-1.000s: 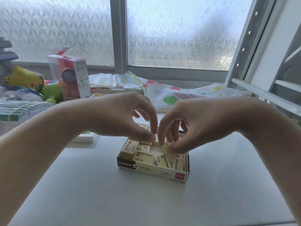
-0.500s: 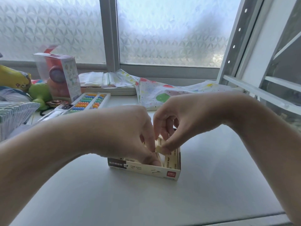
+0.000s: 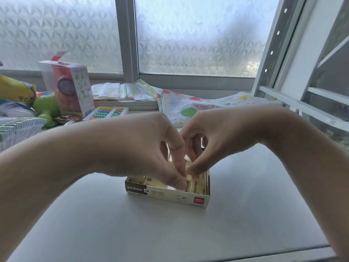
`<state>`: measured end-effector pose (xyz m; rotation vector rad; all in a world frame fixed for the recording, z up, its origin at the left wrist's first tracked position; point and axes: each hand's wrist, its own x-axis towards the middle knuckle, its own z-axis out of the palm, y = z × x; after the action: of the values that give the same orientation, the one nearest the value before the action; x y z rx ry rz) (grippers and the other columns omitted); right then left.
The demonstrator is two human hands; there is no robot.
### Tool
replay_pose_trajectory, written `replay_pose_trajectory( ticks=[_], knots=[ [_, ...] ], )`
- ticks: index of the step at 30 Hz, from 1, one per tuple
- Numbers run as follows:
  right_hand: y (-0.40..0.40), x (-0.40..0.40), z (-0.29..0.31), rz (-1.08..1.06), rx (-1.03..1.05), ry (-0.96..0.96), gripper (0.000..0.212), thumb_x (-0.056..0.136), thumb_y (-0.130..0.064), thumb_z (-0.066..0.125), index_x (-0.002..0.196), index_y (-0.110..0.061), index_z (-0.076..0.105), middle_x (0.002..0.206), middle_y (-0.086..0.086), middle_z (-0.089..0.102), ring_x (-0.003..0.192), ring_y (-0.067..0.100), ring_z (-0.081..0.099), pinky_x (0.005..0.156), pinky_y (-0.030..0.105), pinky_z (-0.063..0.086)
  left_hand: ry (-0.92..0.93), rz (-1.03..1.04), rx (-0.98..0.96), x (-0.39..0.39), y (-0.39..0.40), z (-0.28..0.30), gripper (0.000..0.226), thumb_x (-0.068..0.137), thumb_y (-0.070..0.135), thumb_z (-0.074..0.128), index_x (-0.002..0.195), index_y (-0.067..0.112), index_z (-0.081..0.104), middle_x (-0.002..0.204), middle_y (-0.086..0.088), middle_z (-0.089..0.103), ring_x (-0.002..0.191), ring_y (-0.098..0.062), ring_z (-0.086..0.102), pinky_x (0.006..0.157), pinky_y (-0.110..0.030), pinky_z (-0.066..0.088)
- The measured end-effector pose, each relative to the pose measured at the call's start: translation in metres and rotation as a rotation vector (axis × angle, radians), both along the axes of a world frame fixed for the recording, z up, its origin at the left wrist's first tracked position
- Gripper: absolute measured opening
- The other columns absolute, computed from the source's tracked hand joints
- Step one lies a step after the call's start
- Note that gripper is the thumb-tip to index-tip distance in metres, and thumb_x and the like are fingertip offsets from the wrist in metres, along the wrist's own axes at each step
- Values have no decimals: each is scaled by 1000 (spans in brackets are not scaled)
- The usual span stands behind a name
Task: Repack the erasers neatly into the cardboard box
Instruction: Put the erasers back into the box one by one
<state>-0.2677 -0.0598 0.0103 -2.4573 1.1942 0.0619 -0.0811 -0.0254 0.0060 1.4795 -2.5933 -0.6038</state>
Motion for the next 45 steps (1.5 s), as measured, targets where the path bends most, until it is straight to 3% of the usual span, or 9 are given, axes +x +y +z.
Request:
replay_pose_trajectory(
  ticks=[6,10,18,23,27,32,35,39,45],
  knots=[
    [0,3,-2,-9,-67,14,21,68,-56,86,80,-41,77,77,-19,75,63,-3,61,67,29,51,154,-46,126,5,-8,3,21,69,41,87,86,33,78,87,16,80,79,2,72,79,-24,50],
    [2,2,1,-9,-16,-40,9,75,-53,82,72,-50,74,74,-24,74,66,-5,64,66,21,47,209,32,156,15,-18,8,36,57,51,84,87,32,81,88,10,82,90,-7,77,102,-42,52],
    [-4,9,-11,-22,-23,-21,14,73,-53,82,78,-41,75,66,-14,62,69,11,67,69,41,56,189,86,176,17,-21,5,33,59,48,86,87,32,82,86,9,82,90,-7,76,106,-43,50],
    [-6,4,-10,1,38,-25,12,78,-45,83,76,-40,73,65,-16,62,63,2,61,66,31,50,225,101,202,16,-22,5,31,60,43,86,88,29,82,87,5,82,90,-9,76,105,-40,49],
    [-9,-12,3,-35,7,-195,11,91,-26,76,100,-32,79,84,0,76,82,21,73,79,39,59,316,91,192,17,-25,6,20,78,27,80,98,28,81,88,3,80,82,-11,74,89,-31,55],
    [-20,-22,5,-135,-112,-298,21,95,-13,68,105,-28,79,85,-1,78,76,7,72,81,31,60,561,225,292,9,-25,2,31,97,-7,53,108,8,77,100,-17,75,80,-22,72,69,-22,63],
    [-21,-18,3,-140,-70,-250,15,95,-28,70,106,-26,80,87,-3,79,77,7,72,71,24,57,652,285,321,9,-28,1,30,97,-9,50,107,2,76,108,-20,74,91,-27,77,72,-26,65],
    [-22,-13,1,-156,-61,-252,39,86,-55,64,98,-23,82,84,-5,79,75,5,71,66,21,54,799,291,338,10,-32,0,23,95,-8,55,109,2,71,102,-17,80,95,-24,79,86,-30,63],
    [-24,-13,-3,-112,32,-374,21,95,-27,69,99,-9,77,83,-1,75,75,11,70,73,29,54,694,237,152,12,-36,-4,24,87,5,72,107,18,74,92,-11,81,90,-18,79,97,-37,56]
  ],
)
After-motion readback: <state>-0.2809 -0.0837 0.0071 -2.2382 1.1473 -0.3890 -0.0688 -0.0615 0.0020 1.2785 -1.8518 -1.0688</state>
